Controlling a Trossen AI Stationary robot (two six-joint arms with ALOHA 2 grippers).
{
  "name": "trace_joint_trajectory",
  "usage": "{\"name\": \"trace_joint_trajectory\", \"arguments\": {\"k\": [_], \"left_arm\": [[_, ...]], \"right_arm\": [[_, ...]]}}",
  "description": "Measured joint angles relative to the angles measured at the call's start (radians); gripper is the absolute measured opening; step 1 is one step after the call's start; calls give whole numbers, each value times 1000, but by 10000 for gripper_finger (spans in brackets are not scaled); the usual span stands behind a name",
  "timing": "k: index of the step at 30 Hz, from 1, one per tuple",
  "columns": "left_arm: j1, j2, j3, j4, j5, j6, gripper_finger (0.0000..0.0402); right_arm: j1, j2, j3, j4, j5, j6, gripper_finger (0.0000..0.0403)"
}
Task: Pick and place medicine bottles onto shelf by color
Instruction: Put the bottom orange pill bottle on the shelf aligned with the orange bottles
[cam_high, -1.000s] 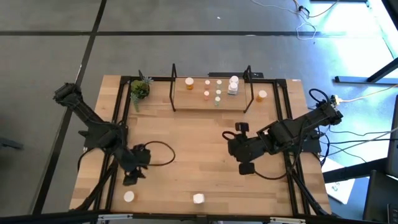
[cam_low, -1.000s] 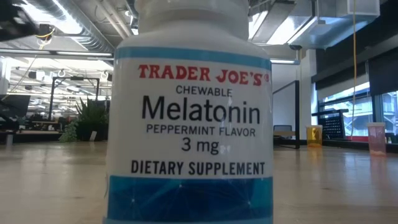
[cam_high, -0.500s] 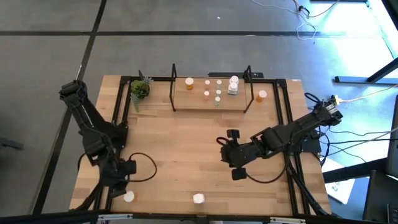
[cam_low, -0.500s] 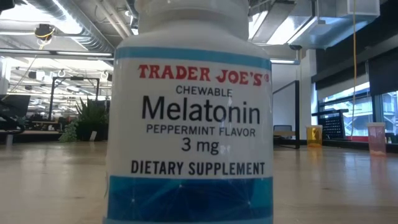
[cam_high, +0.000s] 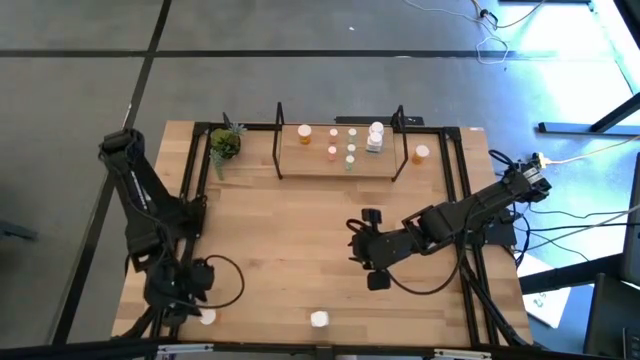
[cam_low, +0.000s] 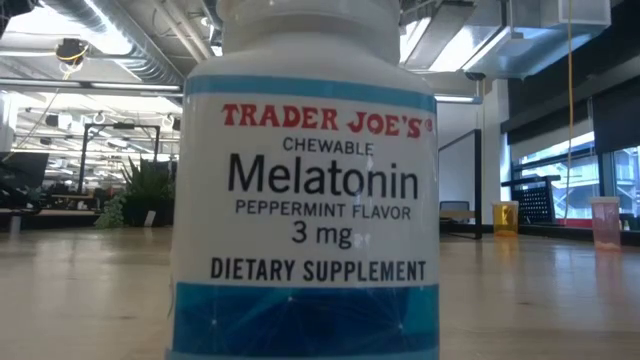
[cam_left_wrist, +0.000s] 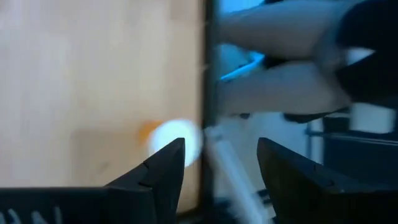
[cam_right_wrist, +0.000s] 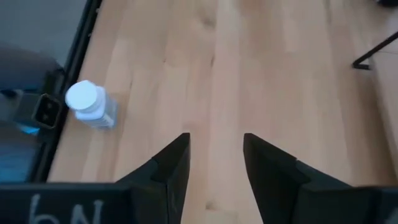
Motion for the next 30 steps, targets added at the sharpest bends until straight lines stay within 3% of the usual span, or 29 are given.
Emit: {"name": "trace_joint_trajectory", "arguments": {"k": [4,7,19,30], "left_arm": [[0,47,0,233,-18,81,195],[-1,81,0,313,26,135,195],[0,140,12,178,37,130,195],[-10,160,210,-133,-51,190,195]], "right_arm": [[1,0,0,4,-18,2,151],[1,0,0,7,-17,1,151],[0,-1,0,7,-18,-21,152],[0,-1,0,8,-10,-78,152]]}}
